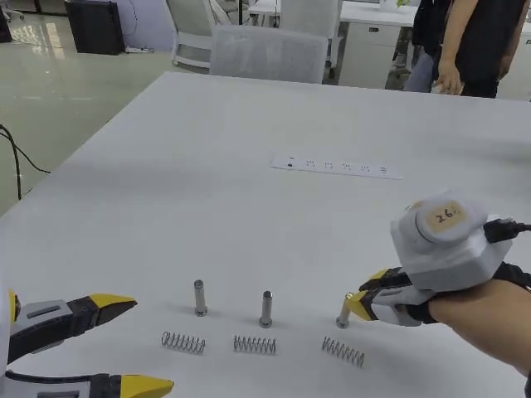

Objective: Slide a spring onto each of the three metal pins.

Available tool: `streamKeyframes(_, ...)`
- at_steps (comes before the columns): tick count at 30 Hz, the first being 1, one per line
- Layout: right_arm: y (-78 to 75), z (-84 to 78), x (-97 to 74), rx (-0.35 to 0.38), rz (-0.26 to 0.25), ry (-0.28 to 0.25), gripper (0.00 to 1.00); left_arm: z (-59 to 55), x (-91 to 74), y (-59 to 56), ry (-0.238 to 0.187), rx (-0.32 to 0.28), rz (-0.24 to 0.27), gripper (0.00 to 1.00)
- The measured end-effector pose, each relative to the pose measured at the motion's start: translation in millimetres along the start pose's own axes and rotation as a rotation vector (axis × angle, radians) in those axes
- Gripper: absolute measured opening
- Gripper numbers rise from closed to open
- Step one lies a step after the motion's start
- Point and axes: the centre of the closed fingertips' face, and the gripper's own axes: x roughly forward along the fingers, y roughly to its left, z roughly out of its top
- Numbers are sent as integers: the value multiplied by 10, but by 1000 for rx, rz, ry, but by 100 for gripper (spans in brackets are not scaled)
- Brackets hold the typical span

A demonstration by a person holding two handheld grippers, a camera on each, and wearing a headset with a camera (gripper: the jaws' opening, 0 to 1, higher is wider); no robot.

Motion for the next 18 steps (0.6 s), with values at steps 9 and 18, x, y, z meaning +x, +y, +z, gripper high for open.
streamKeyframes(9,98,-182,-19,-1,32,27,14,-2,5,3,-1,0,1,61)
streamKeyframes(18,249,-339,24,-15,83,66,15,-5,9,-9,1,1,0,61)
